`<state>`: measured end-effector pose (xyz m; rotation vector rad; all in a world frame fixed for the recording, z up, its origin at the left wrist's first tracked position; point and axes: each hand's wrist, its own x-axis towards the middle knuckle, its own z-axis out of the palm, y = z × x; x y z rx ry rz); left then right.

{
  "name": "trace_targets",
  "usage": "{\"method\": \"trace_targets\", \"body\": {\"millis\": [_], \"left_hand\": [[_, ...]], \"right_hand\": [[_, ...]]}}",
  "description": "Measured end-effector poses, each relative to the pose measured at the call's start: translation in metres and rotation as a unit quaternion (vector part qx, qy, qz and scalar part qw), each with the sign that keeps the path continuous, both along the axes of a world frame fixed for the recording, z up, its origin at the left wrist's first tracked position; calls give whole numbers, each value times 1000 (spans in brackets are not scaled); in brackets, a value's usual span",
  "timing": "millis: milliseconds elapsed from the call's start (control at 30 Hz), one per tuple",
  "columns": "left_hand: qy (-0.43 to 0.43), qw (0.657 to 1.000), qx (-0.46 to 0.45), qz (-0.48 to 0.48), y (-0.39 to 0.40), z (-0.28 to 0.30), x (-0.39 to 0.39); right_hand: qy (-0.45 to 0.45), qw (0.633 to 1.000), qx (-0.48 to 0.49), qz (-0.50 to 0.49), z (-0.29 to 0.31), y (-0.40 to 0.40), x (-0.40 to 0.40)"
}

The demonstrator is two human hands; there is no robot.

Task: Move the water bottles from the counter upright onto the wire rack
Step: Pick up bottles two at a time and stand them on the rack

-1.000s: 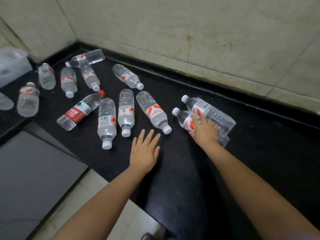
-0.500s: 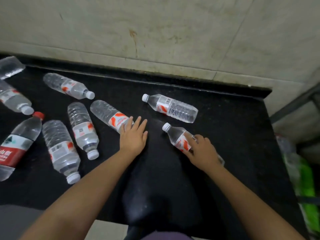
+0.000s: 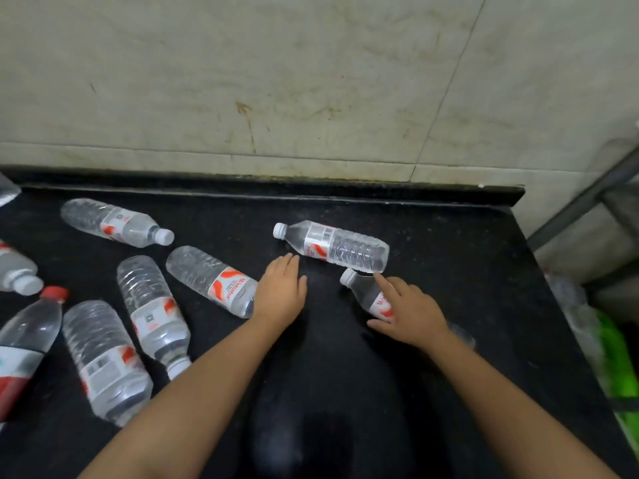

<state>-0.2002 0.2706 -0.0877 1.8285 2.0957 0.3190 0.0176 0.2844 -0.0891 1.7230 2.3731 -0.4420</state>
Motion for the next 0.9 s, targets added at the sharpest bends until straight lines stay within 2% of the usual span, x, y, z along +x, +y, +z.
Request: {"method": "trace_targets", "body": {"millis": [133,267,400,500,600,700,800,900], "left_hand": [[-10,1000,-16,19,27,2,18],[14,999,-11,-36,55,-3,30],[-10,996,-23,-89,82,-6,39],[12,995,-48,-82,98,-13,49],[-12,997,-44,-58,107,-19,51],[-43,998,-10,-33,109,-19,48],[-55,997,22,-51,100,-19,51],[-68,992,-1,-110,90,-15,57]], "right_hand": [[5,1000,-16,20,2,18,6],[-18,999,-4,37,-1,16,4],[4,1000,-9,-17,-6,14,12],[36,996,-34,-69,-5,6,29],[101,979,-53,-170,-2,8,51],[130,952,-33,-275,-4,19,61],[115,949,-15,-292,-6,24,57],[113,951,-14,-286,-8,27,57]]}}
